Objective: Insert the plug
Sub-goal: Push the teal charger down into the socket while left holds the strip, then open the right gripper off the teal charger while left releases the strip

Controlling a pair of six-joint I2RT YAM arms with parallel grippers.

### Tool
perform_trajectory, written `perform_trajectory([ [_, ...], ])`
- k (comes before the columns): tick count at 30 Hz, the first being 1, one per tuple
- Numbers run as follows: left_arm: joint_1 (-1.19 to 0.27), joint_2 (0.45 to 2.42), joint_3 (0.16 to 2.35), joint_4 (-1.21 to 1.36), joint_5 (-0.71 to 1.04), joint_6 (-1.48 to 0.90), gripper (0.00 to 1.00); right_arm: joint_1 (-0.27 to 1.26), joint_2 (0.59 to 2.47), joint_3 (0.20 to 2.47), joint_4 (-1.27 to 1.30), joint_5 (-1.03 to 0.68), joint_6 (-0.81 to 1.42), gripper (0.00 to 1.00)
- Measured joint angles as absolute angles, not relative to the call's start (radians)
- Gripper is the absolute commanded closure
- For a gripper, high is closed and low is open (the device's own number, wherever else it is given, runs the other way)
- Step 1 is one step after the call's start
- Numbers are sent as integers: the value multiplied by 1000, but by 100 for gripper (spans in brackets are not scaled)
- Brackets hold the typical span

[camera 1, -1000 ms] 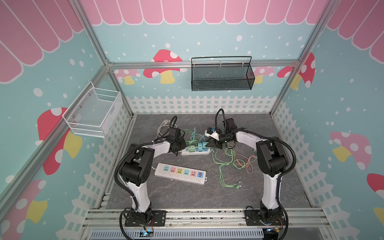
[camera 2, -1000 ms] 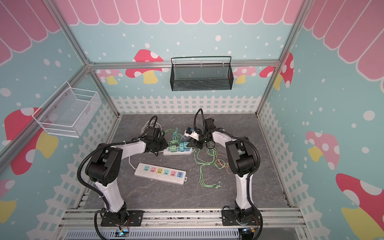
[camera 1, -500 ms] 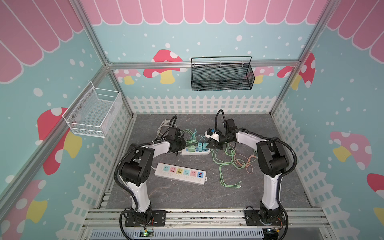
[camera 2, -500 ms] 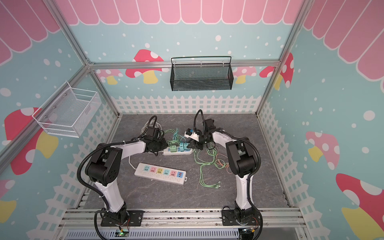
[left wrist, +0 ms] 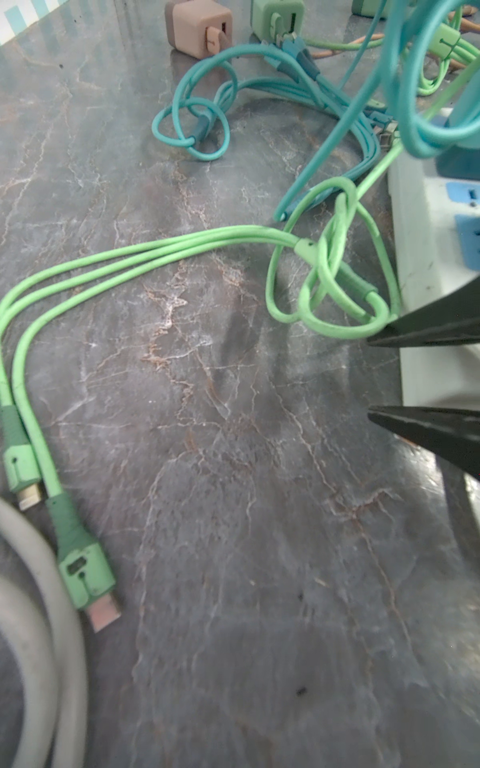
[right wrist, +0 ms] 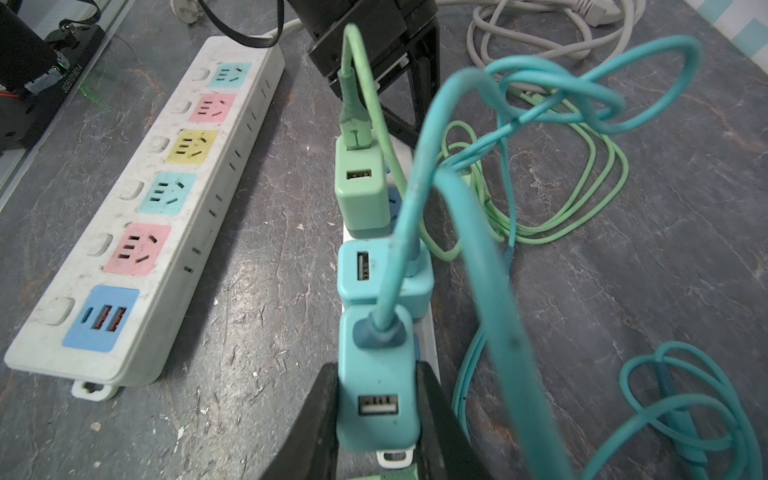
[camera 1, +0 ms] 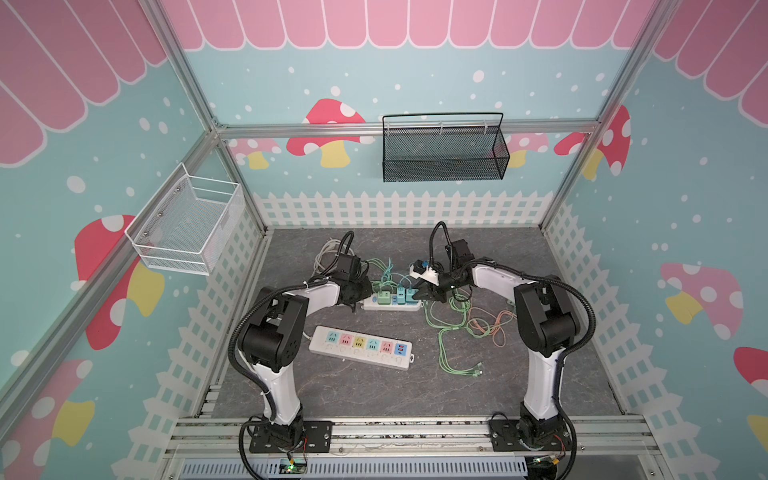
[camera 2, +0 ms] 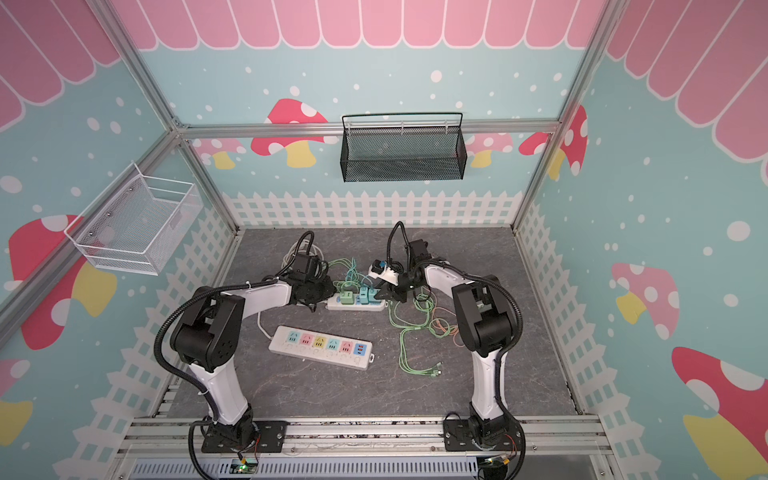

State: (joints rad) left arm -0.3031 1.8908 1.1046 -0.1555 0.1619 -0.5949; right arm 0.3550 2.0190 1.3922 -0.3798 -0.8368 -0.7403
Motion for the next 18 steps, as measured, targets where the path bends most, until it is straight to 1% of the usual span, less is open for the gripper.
perform_trajectory([
  [9,-299,1862,1093,-156,175,-595,74,363,1990,1372,-388,-773,-741,95],
  [18,-269,1808,1066,-168,191,-595,74,402,1953,1344,-377,-660,-741,96],
])
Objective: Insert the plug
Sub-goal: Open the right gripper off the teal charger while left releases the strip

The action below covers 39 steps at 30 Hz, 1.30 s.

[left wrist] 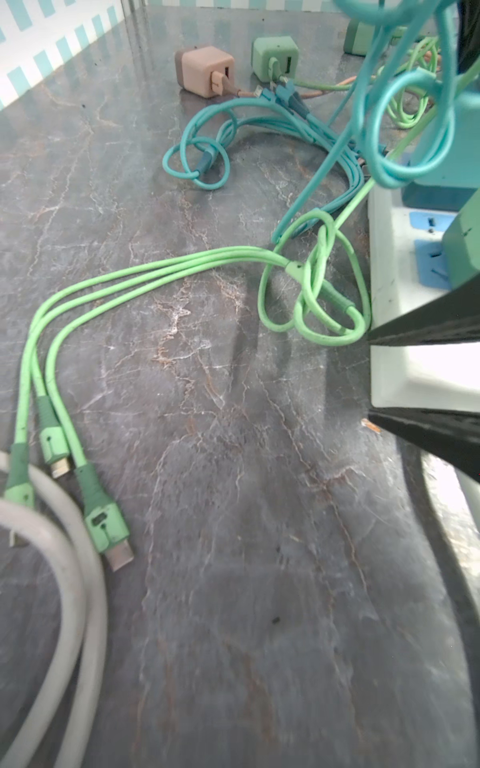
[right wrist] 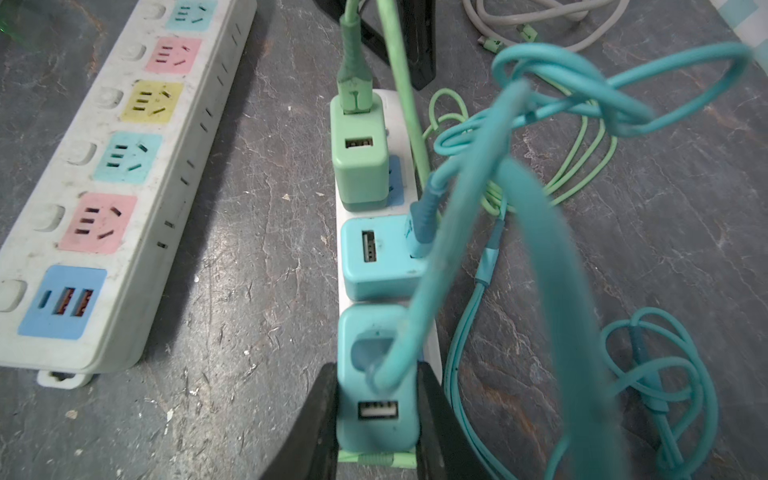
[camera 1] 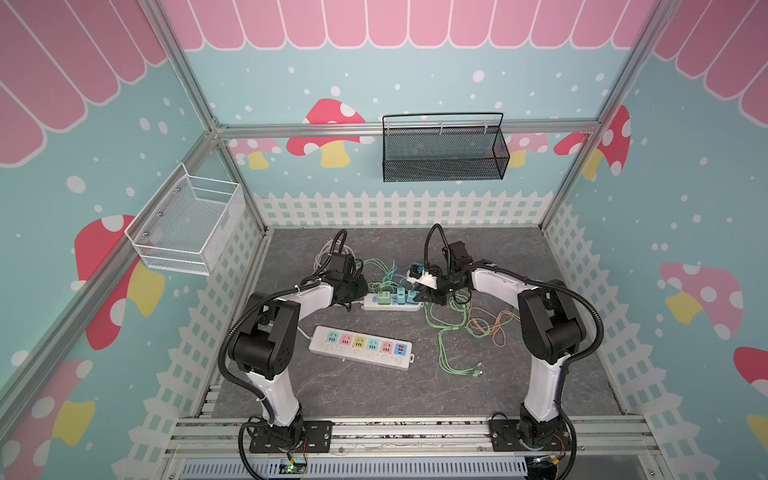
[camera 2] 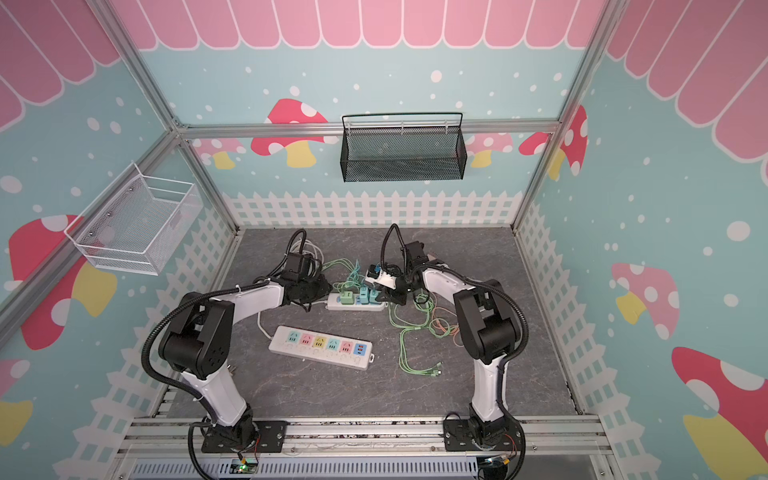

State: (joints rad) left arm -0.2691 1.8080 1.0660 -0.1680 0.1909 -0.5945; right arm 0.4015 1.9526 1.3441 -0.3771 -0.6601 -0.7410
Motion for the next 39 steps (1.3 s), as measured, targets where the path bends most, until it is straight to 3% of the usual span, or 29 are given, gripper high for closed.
perform_trajectory([
  [22,-218,1596,1019,-256,203,-569,68,473,2006,1475,-498,-465,-773,98],
  [31,-185,1556,994,-290,207,-553,63,473,2005,1486,-505,-468,-701,82],
  [39,-179,1532,982,-320,218,-540,61,468,2005,1497,-538,-480,-631,61],
])
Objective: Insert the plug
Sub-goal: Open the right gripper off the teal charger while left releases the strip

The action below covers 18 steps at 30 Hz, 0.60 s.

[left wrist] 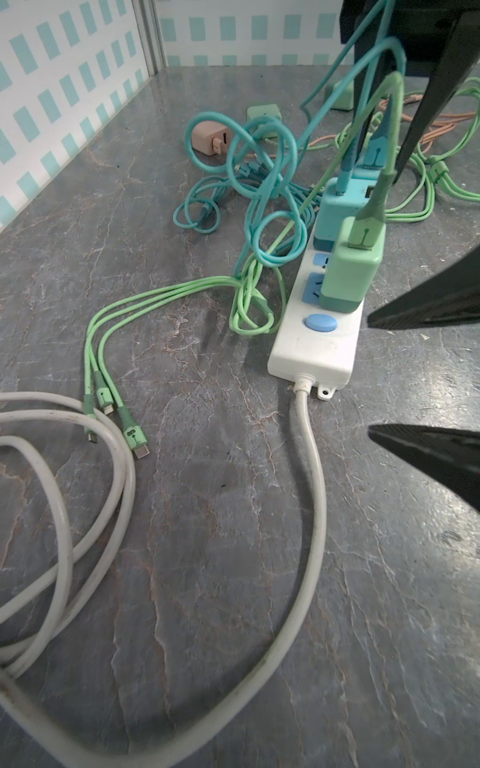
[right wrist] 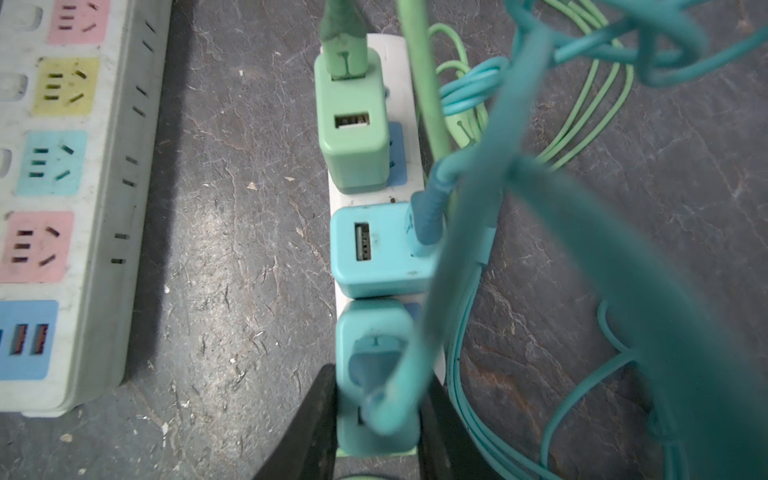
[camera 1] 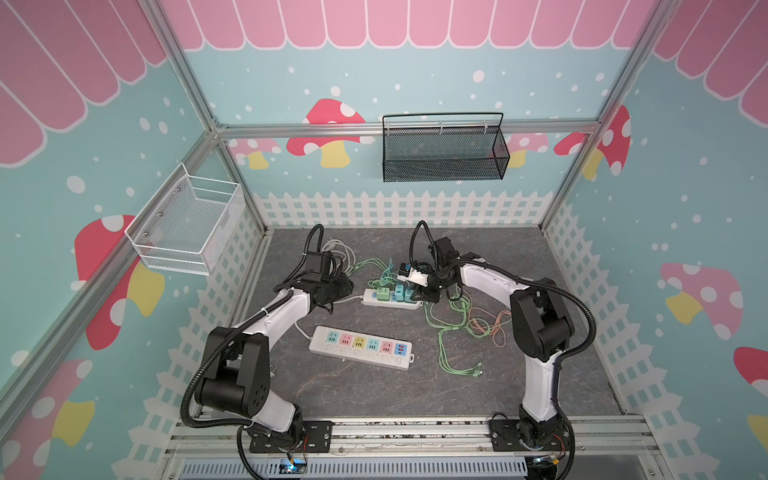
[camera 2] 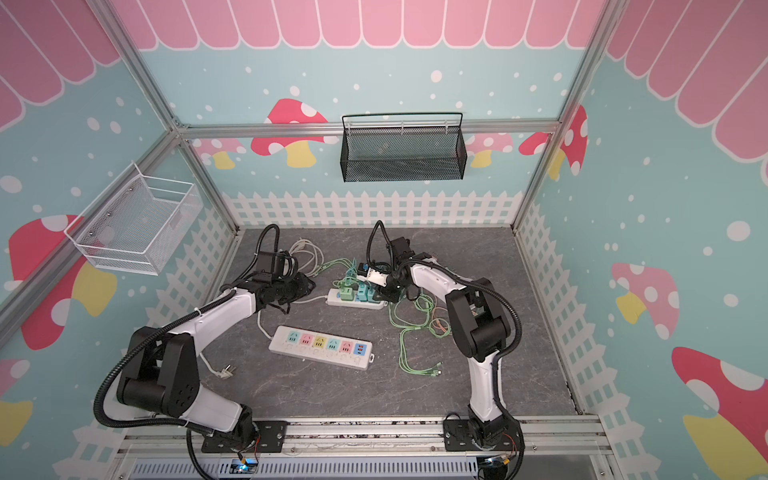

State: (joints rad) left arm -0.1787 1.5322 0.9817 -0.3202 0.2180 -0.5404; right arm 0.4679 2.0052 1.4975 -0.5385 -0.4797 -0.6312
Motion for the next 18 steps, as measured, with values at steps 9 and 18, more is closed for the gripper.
perform_trajectory([
  [9,-172,1513,982,-334,223,-530,58,424,1970,1499,-553,-530,-587,42],
  [18,-171,1499,982,-364,229,-516,53,414,1876,1482,-569,-615,-583,39],
])
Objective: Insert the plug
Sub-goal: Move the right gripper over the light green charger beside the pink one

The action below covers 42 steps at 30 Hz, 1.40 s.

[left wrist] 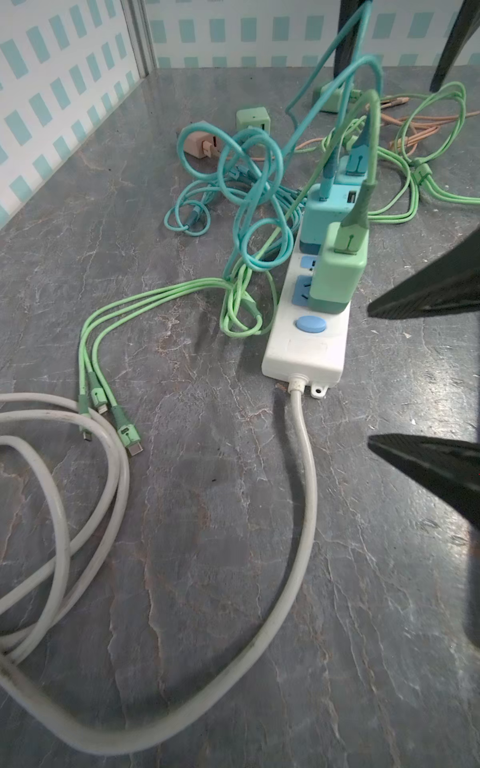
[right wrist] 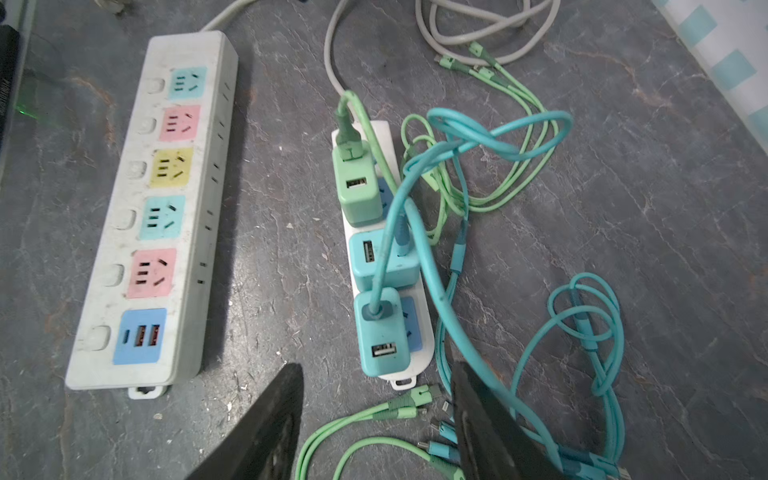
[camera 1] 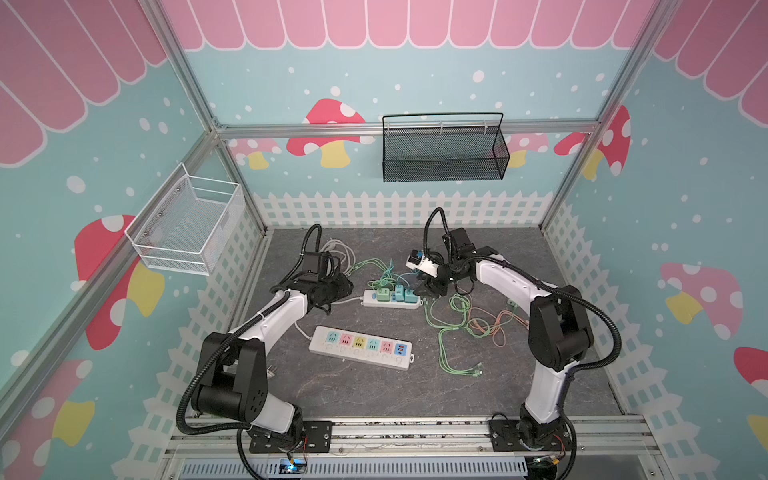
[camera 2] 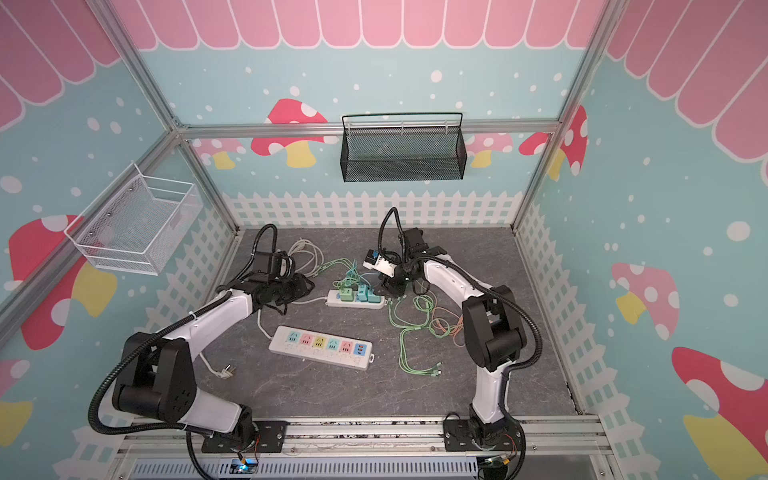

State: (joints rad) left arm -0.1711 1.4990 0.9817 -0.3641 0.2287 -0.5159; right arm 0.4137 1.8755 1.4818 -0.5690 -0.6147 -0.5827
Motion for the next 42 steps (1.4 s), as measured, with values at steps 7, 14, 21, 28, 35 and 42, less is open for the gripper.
perform_trajectory([
  [7,-167,1462,982,-381,248,-512,48,406,1826,1443,-582,-701,-580,39],
  [14,-166,1383,958,-397,263,-507,38,338,1719,1385,-471,-685,-421,37],
  [21,-166,1295,918,-409,267,-509,33,266,1663,1349,-331,-420,-150,37],
  [28,-166,1245,890,-418,279,-516,29,216,1681,1272,-284,-120,78,37],
  [35,-166,1211,879,-430,282,-516,25,167,1724,1190,-218,7,263,36],
  [42,-166,1198,875,-434,282,-516,24,137,1801,1192,-141,41,469,35],
])
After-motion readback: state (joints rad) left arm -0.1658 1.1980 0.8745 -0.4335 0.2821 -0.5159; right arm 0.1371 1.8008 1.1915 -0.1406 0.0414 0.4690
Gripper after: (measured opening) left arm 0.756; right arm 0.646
